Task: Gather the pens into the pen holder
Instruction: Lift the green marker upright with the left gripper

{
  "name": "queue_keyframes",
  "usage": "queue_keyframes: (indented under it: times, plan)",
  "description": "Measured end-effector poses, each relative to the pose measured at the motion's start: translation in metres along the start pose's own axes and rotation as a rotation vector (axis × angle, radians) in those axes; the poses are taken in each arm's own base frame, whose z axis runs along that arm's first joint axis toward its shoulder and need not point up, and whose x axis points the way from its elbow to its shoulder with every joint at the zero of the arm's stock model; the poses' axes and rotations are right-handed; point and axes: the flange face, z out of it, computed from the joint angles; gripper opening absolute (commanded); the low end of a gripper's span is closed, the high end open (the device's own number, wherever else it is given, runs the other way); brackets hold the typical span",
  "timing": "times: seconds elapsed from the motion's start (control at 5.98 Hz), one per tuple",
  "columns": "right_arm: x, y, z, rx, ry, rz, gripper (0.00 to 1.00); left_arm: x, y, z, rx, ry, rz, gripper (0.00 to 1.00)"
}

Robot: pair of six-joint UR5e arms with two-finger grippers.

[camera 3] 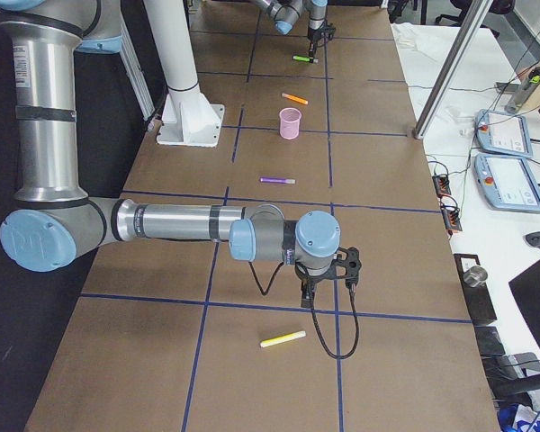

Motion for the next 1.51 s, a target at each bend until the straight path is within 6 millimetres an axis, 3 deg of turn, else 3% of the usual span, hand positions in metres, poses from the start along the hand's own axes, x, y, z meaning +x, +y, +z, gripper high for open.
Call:
queue_keyframes:
  times: [0.33,0.5,0.84,1.0,1.17,1.51]
  plan:
    - [0.000,0.001,0.000,0.000,-0.001,0.000,1.00,0.009,-0.003,-0.015,0.021,0.014,0.008,0.00]
    - [0.000,0.000,0.000,0.000,-0.002,-0.001,1.00,0.032,-0.009,-0.045,0.067,0.035,0.039,0.00]
    - [-0.003,-0.001,-0.002,0.003,-0.006,-0.005,1.00,0.113,-0.034,-0.122,0.270,0.038,0.133,0.00]
    - [-0.005,-0.001,-0.004,0.007,-0.009,-0.011,1.00,0.158,-0.038,-0.156,0.352,0.083,0.165,0.00]
    - [-0.007,-0.001,-0.005,0.009,-0.014,-0.016,1.00,0.194,-0.032,-0.182,0.452,0.145,0.221,0.00]
    - [-0.009,-0.001,-0.006,0.010,-0.019,-0.022,1.00,0.239,-0.013,-0.209,0.680,0.297,0.238,0.00]
